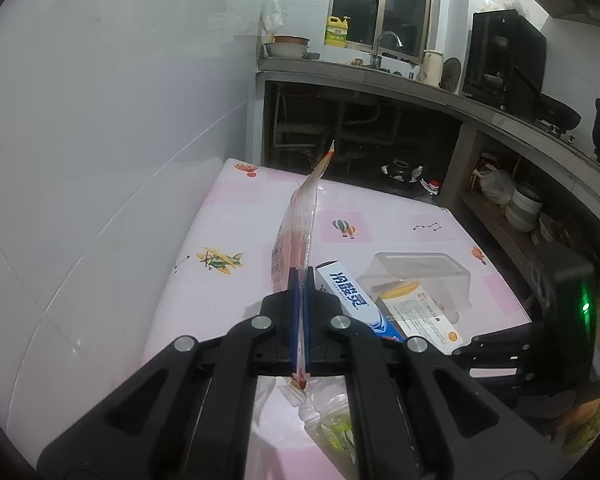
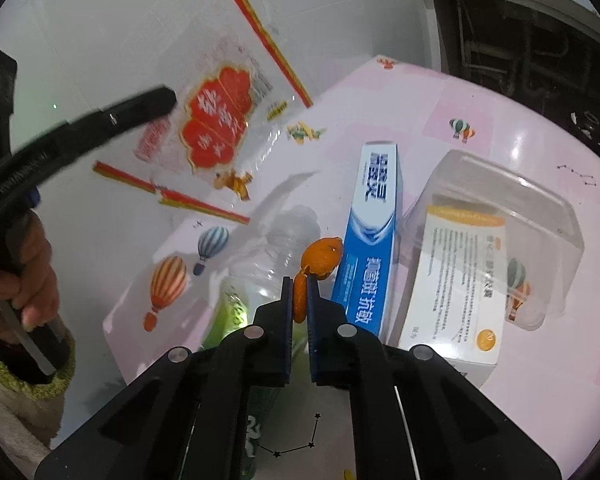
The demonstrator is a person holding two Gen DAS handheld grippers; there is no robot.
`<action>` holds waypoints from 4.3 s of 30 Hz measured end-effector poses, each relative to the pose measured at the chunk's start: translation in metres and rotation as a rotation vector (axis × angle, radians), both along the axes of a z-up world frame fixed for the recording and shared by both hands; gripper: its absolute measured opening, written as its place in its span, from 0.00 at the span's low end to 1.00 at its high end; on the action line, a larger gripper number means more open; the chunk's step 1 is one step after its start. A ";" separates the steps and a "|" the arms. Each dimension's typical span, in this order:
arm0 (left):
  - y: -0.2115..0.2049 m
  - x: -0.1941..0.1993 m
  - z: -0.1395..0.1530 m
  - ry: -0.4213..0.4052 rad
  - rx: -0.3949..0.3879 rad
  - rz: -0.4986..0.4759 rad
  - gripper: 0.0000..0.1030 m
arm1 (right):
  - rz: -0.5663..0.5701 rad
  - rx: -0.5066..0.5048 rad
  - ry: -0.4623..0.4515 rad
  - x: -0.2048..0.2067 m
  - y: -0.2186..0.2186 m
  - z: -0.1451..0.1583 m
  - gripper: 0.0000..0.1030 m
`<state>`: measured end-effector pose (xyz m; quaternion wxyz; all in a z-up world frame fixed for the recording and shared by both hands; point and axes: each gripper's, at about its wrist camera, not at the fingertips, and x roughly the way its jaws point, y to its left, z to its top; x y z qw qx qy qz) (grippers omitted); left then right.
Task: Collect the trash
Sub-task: 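Grasp the orange peel with the right tool while the left tool holds the bag, then carry the printed bag and orange peel over the blue basket, then open both tools over the blue basket to drop bag and peel, then move both tools back over the table toward the remaining trash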
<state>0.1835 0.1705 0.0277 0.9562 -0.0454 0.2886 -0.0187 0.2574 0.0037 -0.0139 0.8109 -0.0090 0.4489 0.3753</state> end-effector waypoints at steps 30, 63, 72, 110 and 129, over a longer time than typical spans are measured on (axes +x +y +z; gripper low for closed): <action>-0.171 -0.006 0.036 -0.003 0.098 -0.426 0.01 | -0.539 0.167 -0.134 -0.074 -0.211 0.040 0.06; -0.626 0.085 -0.168 0.740 0.064 -1.002 0.01 | -1.331 0.136 0.226 -0.144 -0.525 -0.195 0.06; -0.678 0.106 -0.223 0.788 0.126 -0.957 0.41 | -1.357 0.089 0.356 -0.105 -0.560 -0.291 0.15; -0.251 0.007 0.019 0.167 0.010 -0.596 0.82 | -0.968 0.103 -0.148 -0.181 -0.327 0.032 0.80; -0.068 -0.049 0.004 0.170 -0.055 -0.150 0.82 | -0.597 0.140 0.016 -0.111 -0.199 0.012 0.81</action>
